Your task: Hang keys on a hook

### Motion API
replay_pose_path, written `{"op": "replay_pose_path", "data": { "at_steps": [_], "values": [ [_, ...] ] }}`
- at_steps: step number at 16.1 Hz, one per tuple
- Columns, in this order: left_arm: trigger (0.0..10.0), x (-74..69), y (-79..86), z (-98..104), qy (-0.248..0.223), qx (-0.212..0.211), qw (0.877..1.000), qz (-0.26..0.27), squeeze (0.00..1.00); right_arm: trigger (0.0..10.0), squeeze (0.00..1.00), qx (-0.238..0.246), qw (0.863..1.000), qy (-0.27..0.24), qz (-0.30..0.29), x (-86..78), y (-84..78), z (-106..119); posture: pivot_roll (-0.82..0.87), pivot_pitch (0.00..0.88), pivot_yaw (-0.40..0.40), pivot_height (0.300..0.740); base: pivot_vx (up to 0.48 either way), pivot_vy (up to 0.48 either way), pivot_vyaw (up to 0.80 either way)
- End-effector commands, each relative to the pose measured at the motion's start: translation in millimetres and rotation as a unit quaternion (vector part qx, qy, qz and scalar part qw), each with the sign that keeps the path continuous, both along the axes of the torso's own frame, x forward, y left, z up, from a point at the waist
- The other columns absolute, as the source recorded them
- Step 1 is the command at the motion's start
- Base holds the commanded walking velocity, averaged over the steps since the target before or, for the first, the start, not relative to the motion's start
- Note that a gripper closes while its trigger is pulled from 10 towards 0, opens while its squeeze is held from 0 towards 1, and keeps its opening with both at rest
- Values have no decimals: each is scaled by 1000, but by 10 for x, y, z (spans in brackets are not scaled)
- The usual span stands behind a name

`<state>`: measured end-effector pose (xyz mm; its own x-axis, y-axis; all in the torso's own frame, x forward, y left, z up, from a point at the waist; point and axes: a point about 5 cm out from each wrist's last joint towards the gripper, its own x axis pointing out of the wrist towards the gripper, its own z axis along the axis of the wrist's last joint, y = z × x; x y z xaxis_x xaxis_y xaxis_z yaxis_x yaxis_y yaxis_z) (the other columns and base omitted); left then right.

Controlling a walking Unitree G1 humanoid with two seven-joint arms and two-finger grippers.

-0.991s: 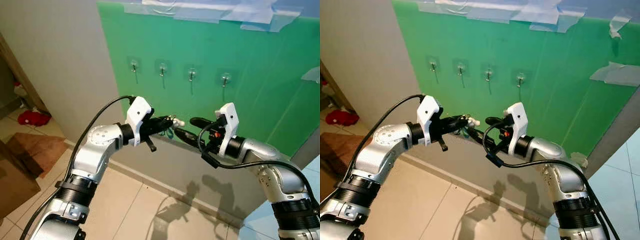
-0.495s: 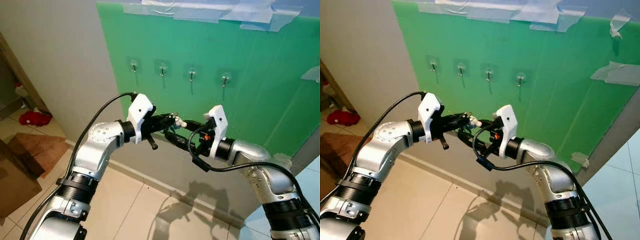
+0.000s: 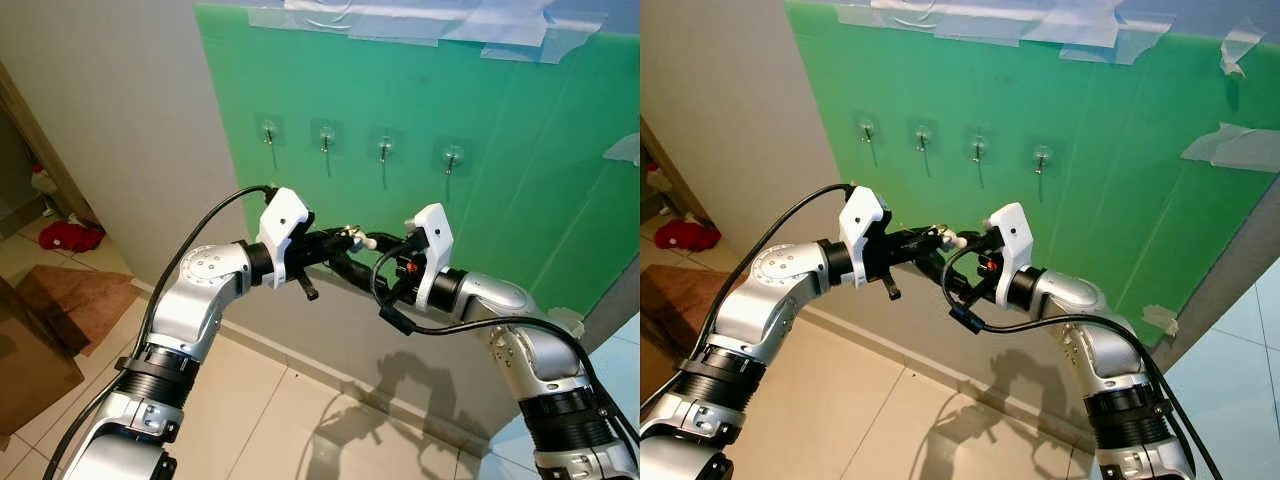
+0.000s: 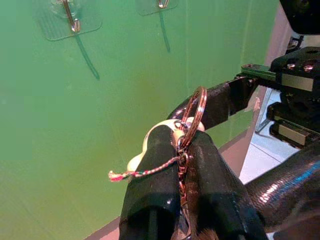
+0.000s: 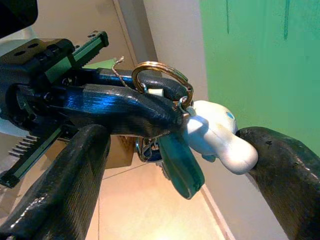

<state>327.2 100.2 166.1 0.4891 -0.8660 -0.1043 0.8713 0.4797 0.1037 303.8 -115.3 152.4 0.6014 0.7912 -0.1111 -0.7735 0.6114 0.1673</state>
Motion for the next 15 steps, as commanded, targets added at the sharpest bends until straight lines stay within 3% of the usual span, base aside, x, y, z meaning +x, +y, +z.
{"op": "replay_pose_path", "data": {
  "at_steps": [1,15],
  "values": [
    [0,-8,-76,94,-16,-1,1000,-19,0,10000,0,-4,1000,-16,8,30,52,43,-78,0,84,740,0,0,0],
    [0,-30,-43,117,-18,-3,1000,-21,0,10000,0,-13,1000,-6,6,39,-21,-50,-78,0,80,740,0,0,0]
  ]
}}
